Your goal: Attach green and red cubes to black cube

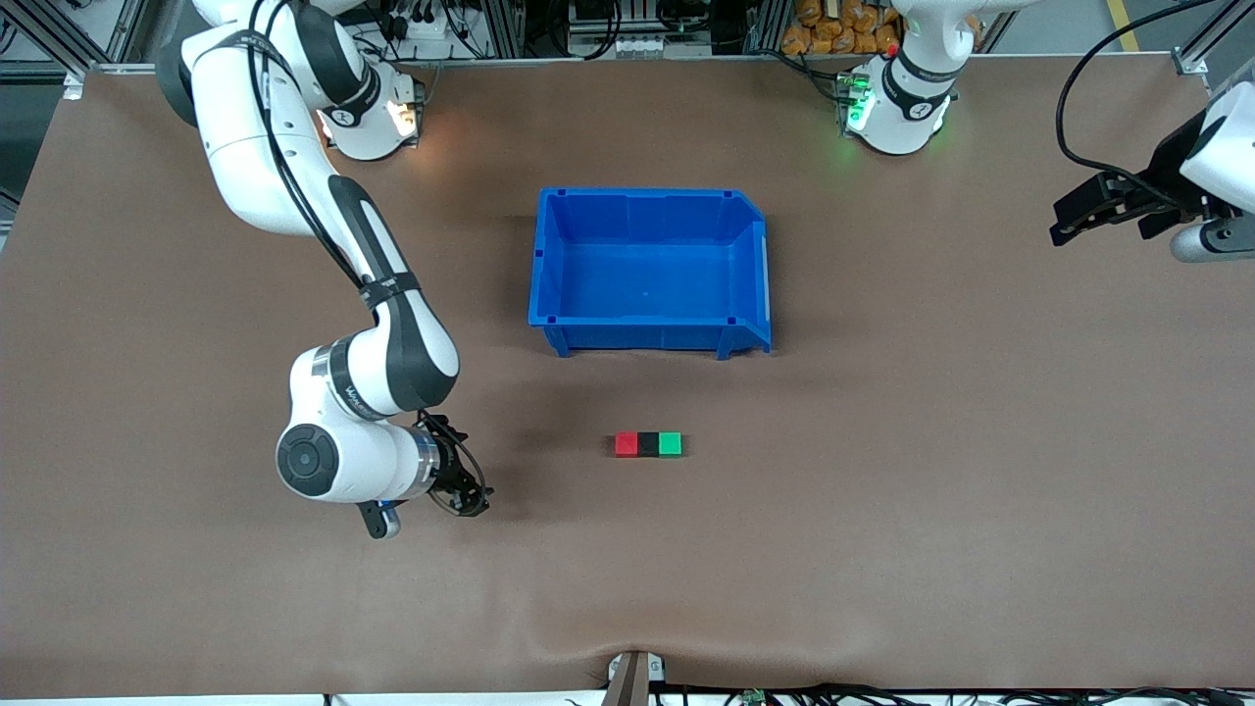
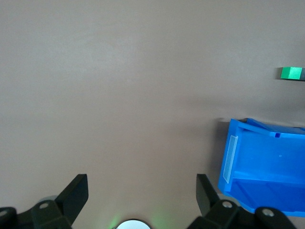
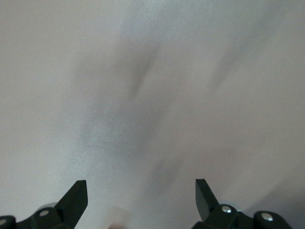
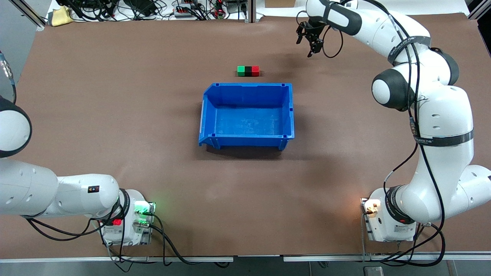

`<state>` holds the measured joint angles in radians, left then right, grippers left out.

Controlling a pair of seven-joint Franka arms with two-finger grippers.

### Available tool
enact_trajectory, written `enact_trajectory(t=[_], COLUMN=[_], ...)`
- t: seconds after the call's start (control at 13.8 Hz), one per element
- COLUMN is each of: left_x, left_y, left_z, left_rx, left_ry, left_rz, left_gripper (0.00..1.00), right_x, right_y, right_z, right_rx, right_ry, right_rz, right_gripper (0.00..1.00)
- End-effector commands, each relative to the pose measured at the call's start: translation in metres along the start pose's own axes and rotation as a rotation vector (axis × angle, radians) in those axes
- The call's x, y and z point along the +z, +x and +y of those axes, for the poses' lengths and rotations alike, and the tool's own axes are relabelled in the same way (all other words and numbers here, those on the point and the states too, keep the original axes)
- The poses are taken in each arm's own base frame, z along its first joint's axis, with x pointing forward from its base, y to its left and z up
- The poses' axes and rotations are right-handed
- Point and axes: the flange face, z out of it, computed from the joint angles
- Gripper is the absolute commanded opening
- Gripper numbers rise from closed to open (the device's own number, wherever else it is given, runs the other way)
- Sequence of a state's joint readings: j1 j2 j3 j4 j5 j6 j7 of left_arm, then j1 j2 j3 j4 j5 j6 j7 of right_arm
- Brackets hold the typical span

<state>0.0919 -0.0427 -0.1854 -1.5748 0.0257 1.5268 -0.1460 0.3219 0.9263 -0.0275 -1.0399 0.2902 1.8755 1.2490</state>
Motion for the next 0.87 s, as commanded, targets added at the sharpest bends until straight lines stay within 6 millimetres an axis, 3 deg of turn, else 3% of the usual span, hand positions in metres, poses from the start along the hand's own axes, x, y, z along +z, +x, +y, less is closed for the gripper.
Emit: enact_trajectory(t=[0.0,0.51,0.8], left_x=[0.0,0.001,0.005], left_y=[-0.001,0.008,0.011], left_z=[0.003,-0.006,0.004], left_rx=[0.021,0.006,0.02], left_ry=[0.021,0.016,0.002], left_rz=[0.004,0.004,0.0], left_gripper=[1.0,1.0,1.0], right_x=[-0.016,-0.042,-0.048], right_y=[0.009,0.038,0.048], right_z=[0.009,0.026,0.035], right_rx=[-0.062,-0.189,-0.275], right_ry=[-0.024,-0.054,-0.092], right_rz=[-0.013,-0.033,-0.029], right_gripper=[1.0,1.0,1.0])
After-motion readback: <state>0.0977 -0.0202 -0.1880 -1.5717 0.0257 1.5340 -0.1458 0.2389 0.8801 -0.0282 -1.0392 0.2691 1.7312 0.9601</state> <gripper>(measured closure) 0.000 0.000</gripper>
